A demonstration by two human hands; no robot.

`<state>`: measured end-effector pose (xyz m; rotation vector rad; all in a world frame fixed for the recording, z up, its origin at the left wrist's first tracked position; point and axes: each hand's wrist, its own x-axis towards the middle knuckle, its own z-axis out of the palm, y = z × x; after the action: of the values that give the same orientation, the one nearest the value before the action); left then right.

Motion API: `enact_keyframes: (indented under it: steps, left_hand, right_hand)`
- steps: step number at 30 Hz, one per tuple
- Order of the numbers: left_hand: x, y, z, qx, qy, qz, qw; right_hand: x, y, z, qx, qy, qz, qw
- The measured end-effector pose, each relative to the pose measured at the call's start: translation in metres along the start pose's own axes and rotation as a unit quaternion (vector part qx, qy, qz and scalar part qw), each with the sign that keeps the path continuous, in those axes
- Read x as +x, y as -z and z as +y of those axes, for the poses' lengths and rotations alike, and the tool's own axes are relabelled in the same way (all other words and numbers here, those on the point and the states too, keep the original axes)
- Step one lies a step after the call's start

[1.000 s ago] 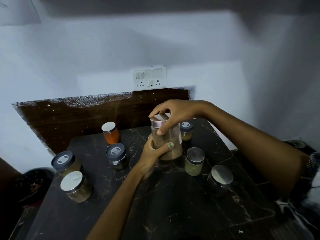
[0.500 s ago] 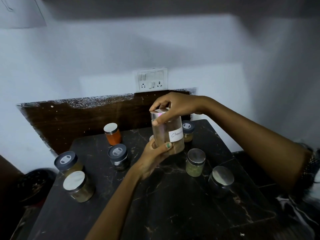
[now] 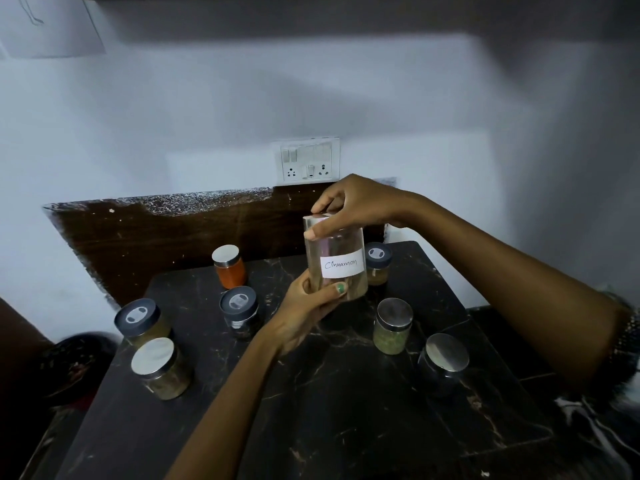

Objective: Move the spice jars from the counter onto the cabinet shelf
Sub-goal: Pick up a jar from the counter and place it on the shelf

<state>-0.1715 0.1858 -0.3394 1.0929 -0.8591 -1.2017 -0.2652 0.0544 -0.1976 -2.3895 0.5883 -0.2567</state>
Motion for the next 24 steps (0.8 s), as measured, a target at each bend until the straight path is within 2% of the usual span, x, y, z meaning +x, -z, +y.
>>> enact_keyframes:
  steps: [3, 6, 19, 24]
  left_hand:
    - [0.001, -0.003, 0.004, 0.071, -0.030, 0.050, 0.996]
    - [0.002, -0.003, 0.006, 0.105, -0.059, 0.077, 0.990]
    - [-0.004, -0.004, 0.014, 0.144, -0.089, 0.107, 0.980]
    - [0.001, 0.001, 0.047, 0.142, -0.140, 0.164, 0.966]
  right_hand:
    - [0.001, -0.007, 0.003, -0.015, -0.005, 0.096, 0.995]
    - [0.003, -0.011, 0.005, 0.005, -0.018, 0.144, 0.989]
    - [-0.002, -0.012, -0.006, 0.020, -0.012, 0.132, 0.991]
    - [0.000, -0.007, -0.023, 0.146, 0.016, 0.164, 0.975]
